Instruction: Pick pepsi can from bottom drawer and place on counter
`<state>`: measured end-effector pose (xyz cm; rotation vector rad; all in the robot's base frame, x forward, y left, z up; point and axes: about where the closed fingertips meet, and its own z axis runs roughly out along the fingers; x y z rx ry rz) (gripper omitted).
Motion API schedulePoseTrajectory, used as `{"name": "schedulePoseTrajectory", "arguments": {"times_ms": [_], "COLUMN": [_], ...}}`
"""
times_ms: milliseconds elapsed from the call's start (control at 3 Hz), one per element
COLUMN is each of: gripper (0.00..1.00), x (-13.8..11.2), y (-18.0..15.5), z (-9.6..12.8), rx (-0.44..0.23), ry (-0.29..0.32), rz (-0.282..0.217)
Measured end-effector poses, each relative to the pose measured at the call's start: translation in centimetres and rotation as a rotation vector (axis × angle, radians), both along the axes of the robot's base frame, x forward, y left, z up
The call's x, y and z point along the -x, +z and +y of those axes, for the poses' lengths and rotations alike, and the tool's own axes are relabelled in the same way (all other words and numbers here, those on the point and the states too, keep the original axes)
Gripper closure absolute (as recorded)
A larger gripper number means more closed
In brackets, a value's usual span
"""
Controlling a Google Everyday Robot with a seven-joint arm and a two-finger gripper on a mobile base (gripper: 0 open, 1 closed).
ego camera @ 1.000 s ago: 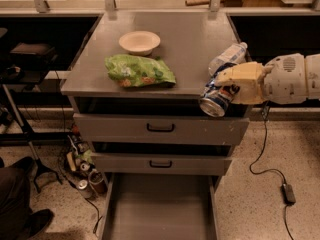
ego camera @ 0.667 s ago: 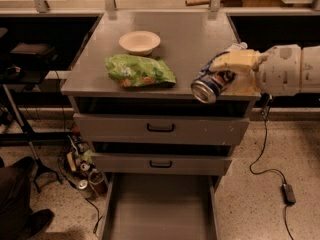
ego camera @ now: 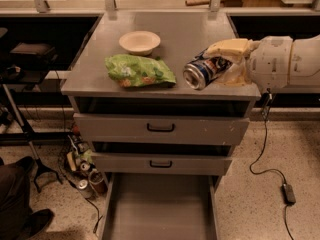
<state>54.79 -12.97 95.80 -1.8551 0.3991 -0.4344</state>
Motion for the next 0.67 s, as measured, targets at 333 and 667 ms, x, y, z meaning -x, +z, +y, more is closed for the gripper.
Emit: {"name": "schedulePoseTrajectory", "arguments": {"times_ms": [333,667], "gripper": [1.0,1.0], "x": [-0.1,-2.3], "y": [0.0,0.4], "z": [0.2,1.2], "rx": [-0.002,-0.027], "ry": [0.001,-0.034], "rz": [-0.003,-0.016]}}
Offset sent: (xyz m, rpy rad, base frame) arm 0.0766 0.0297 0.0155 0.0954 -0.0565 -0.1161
